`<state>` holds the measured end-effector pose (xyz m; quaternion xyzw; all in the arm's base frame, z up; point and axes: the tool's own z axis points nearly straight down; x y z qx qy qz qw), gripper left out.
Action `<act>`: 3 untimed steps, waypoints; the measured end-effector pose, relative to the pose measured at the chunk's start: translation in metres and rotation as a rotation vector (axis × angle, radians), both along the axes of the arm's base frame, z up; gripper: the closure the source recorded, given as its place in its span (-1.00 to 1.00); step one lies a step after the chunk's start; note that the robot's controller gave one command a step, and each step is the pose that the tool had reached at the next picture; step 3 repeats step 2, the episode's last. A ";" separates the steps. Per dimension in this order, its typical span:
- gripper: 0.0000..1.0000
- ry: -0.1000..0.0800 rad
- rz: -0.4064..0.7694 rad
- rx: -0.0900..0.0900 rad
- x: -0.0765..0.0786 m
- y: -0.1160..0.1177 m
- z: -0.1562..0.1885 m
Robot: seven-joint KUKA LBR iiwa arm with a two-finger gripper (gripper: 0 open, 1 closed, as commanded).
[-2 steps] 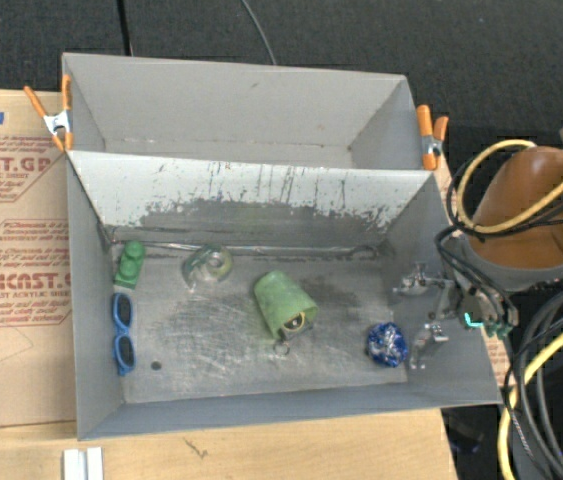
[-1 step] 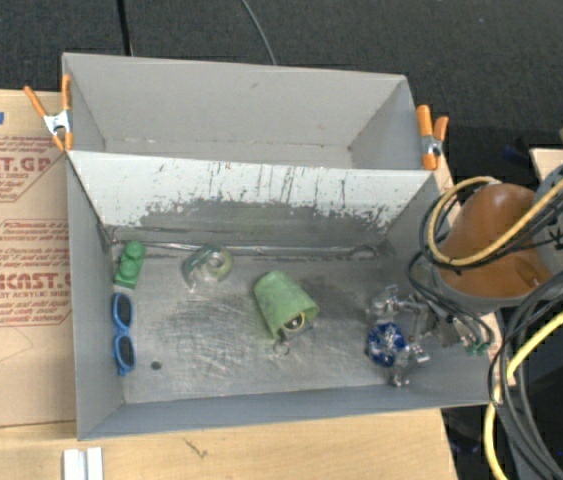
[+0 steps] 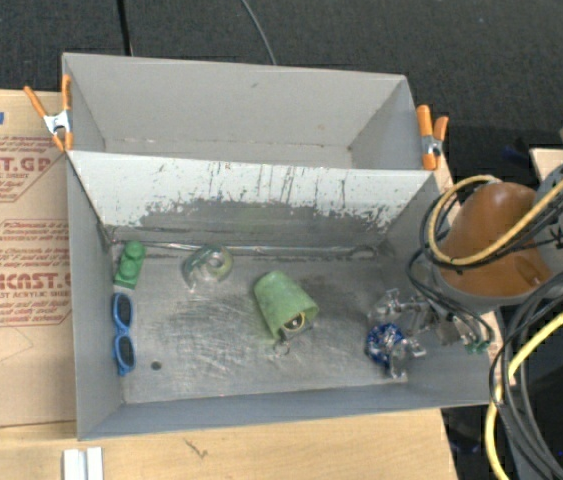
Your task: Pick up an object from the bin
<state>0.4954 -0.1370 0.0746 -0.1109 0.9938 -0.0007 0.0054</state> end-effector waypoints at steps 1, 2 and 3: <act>1.00 0.002 0.095 -0.002 0.001 0.005 0.115; 1.00 0.000 0.114 -0.004 -0.004 -0.004 0.202; 1.00 0.000 0.114 -0.004 -0.004 -0.004 0.202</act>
Offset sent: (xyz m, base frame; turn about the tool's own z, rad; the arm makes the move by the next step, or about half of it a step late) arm -0.0016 0.0044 0.1114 -0.0946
